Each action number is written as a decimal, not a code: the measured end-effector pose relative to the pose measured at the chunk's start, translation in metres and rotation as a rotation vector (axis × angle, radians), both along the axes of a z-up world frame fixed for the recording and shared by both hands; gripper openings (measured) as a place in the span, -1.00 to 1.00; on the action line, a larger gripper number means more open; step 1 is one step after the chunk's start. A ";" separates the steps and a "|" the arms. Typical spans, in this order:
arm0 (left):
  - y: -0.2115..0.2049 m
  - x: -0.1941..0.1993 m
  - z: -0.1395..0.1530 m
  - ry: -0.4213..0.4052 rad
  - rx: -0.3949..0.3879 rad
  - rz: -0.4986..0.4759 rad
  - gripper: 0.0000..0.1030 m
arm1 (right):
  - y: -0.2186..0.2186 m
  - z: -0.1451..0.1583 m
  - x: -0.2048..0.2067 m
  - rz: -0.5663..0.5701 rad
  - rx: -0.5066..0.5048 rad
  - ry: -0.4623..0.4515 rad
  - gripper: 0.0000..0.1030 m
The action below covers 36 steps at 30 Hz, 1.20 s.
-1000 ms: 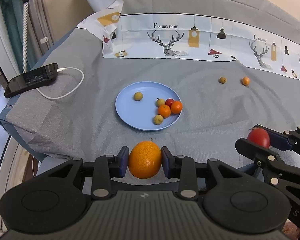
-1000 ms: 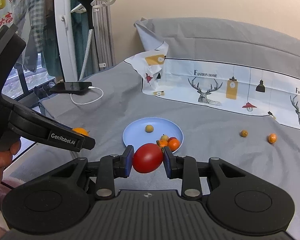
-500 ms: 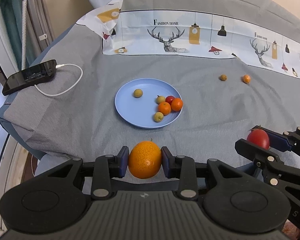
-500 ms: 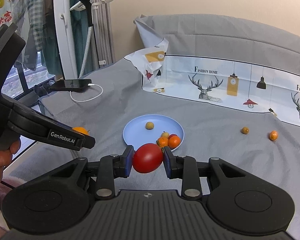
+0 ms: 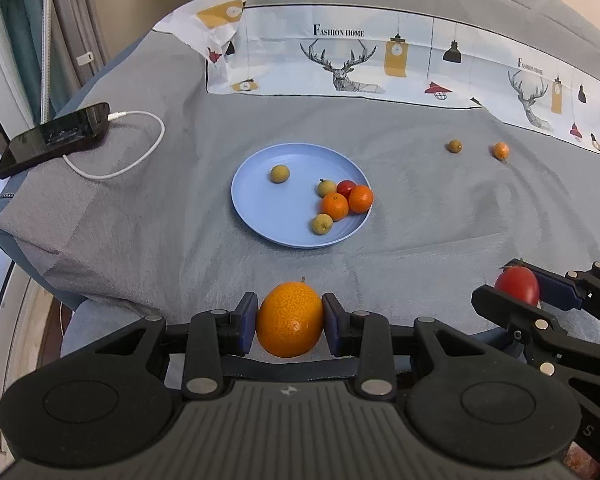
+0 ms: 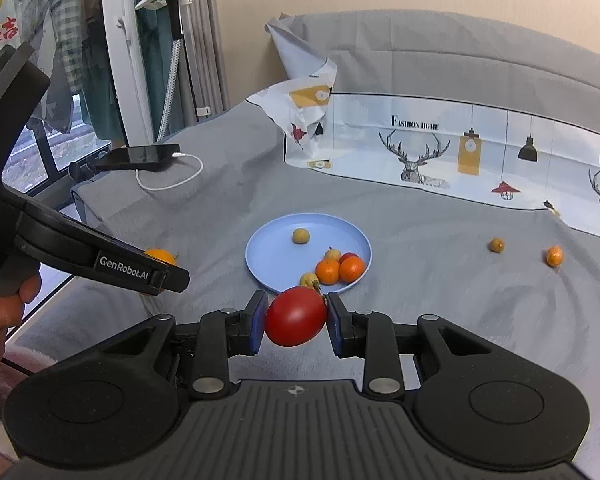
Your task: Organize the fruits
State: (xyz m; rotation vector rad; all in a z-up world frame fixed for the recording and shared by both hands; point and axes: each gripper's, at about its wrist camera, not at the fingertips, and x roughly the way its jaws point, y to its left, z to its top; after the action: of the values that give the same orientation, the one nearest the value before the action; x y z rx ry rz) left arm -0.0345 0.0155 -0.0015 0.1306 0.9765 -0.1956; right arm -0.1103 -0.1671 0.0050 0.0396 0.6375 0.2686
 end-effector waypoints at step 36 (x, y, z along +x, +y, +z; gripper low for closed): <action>-0.021 0.225 -0.087 0.101 0.038 0.027 -0.26 | 0.018 -0.086 0.221 0.042 -0.069 0.083 -0.36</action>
State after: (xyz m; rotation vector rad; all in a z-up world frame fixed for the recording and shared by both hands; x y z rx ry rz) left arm 0.1904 -0.0052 -0.0883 0.1430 1.0819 -0.1599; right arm 0.1104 -0.1493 -0.0814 -0.0292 0.7303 0.2865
